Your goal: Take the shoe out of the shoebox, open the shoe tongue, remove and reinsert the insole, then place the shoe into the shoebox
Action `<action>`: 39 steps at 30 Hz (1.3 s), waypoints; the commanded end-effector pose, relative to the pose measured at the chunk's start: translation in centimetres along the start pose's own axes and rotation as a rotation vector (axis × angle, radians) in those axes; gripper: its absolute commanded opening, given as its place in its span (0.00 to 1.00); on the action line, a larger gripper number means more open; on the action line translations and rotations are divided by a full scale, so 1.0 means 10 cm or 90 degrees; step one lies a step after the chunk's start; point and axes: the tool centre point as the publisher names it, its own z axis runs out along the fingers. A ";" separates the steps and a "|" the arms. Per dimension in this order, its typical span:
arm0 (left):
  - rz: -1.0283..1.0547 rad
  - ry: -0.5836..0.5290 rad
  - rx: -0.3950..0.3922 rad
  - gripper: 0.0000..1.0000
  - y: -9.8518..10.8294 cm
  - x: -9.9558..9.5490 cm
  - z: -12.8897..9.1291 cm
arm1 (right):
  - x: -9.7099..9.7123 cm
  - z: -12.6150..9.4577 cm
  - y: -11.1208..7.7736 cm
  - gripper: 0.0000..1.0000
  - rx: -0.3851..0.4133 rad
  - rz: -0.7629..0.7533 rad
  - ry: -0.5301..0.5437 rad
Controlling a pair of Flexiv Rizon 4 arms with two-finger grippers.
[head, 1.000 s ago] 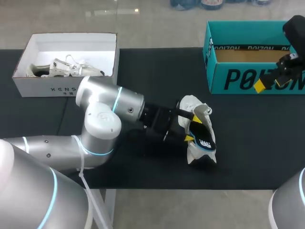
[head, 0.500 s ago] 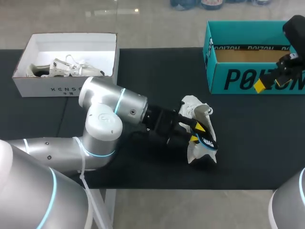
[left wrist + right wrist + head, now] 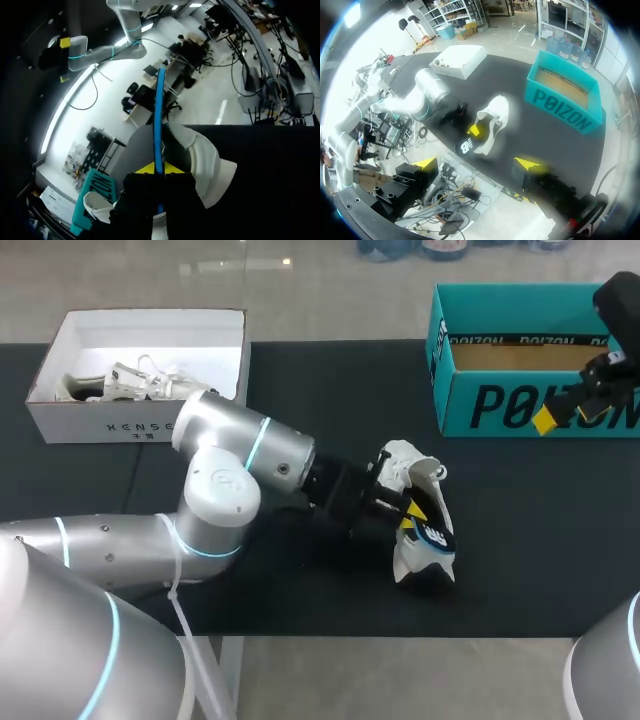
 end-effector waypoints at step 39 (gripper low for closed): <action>-0.010 -0.037 0.018 0.43 -0.12 -0.11 0.05 | 0.00 0.00 0.03 1.00 0.004 0.001 0.000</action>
